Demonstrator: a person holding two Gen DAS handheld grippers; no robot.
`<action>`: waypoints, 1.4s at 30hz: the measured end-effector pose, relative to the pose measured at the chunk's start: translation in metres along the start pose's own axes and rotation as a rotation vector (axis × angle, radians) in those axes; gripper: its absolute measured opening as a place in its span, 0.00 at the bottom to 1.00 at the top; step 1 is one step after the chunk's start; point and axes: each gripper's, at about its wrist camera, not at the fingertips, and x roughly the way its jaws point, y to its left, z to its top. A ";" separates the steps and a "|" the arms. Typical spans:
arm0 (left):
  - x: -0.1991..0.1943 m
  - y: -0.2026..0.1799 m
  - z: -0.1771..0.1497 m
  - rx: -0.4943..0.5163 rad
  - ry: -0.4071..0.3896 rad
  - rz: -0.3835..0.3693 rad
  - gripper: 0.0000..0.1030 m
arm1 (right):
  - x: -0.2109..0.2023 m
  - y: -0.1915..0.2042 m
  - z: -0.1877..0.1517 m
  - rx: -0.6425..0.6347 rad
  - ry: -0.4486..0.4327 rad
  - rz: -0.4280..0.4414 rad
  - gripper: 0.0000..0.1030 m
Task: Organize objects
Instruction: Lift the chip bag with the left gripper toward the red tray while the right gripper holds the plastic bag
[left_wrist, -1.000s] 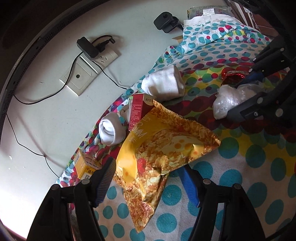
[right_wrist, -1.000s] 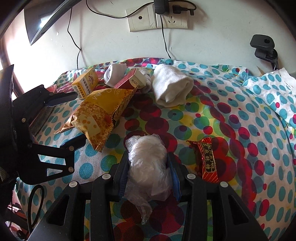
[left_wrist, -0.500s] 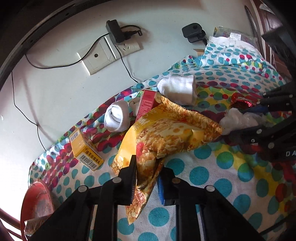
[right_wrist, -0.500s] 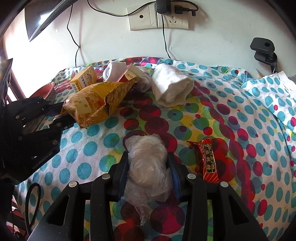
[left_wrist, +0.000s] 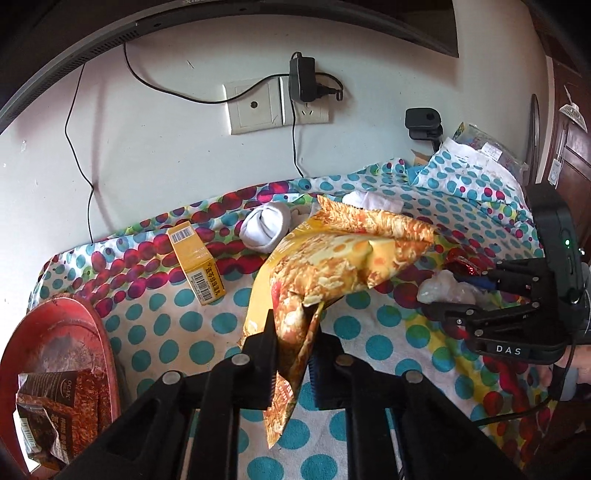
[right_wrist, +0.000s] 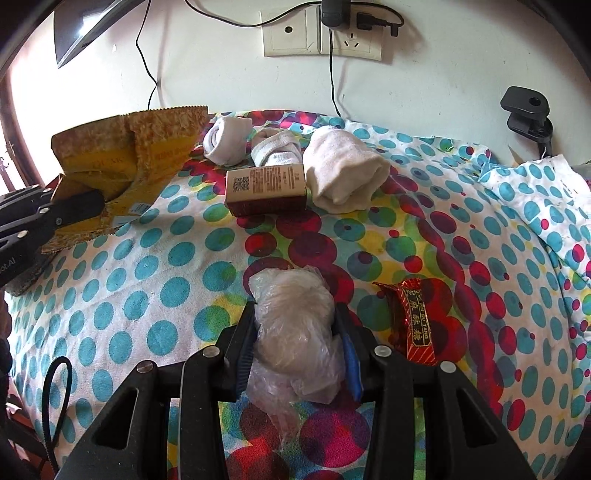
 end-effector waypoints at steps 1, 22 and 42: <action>-0.003 0.001 -0.001 -0.007 -0.005 0.004 0.12 | 0.000 0.001 0.000 -0.004 0.001 -0.005 0.38; -0.038 0.023 0.002 -0.078 -0.070 0.050 0.12 | 0.001 0.004 0.000 -0.017 0.005 -0.044 0.39; -0.048 0.047 0.005 -0.152 -0.102 0.151 0.12 | 0.001 0.001 0.000 -0.005 0.006 -0.046 0.44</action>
